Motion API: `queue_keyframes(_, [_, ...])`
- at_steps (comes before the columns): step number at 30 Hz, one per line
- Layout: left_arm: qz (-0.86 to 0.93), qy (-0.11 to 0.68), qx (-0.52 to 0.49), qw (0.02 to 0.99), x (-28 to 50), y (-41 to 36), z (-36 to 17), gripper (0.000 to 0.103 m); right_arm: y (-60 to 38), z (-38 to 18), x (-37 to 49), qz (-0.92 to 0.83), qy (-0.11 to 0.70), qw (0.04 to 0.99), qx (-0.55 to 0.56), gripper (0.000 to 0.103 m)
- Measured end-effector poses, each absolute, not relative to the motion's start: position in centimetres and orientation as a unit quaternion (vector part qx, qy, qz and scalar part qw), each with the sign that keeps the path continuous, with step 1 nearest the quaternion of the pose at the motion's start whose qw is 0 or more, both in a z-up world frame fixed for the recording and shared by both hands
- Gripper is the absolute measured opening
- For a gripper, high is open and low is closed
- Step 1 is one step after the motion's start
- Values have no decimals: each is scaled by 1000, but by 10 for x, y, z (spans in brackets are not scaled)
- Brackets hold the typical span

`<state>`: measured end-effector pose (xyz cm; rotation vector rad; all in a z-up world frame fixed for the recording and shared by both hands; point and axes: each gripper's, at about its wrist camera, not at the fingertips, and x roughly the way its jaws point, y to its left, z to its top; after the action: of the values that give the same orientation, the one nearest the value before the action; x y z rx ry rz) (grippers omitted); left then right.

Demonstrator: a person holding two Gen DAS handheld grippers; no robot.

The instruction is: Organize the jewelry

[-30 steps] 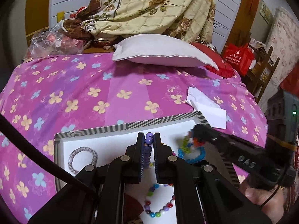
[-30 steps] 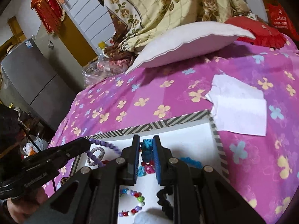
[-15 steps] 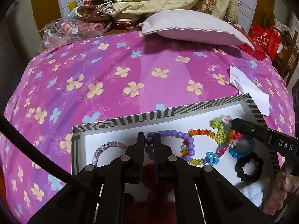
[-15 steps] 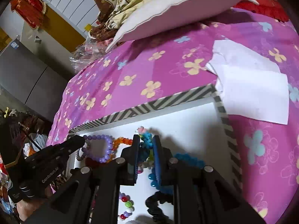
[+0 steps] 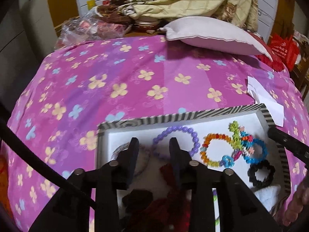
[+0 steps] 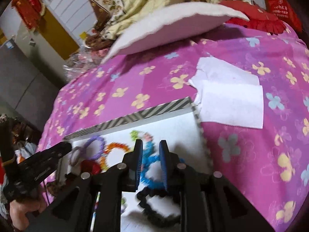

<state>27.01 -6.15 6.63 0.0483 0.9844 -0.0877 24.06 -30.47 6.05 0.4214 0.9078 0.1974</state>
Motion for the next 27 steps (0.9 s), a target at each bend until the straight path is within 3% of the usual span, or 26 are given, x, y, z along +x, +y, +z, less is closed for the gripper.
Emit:
queue_keyframes(4, [-47,459,21,887,240,-49,83,46,-286,76,204,117,420,881,186,18])
queue_keyframes(6, [-53,445,16,894,217,-42,95,57,-273,86,177,124,411,890,154,22])
queue_keyframes(8, [-62,433,15,899,187,-36,105,81,-261,97,142,122,397,902,119,40])
queue_keyframes(10, [-57,427,19,902,155,-29,107,89,-253,104,107,108,376,916,93,70])
queue_keyframes(15, [-49,414,30,909,82,-16,94,89,-257,94,34,102,352,923,115,74])
queue_keyframes(18, [-57,364,32,929,35,-15,92,89,-254,82,12,93,375,916,107,74])
queue_keyframes(21, [-68,354,42,932,21,-23,86,83,-245,82,0,90,369,923,69,74])
queue_keyframes(27, [-98,365,27,926,35,-35,77,82,-242,80,1,69,363,928,55,74])
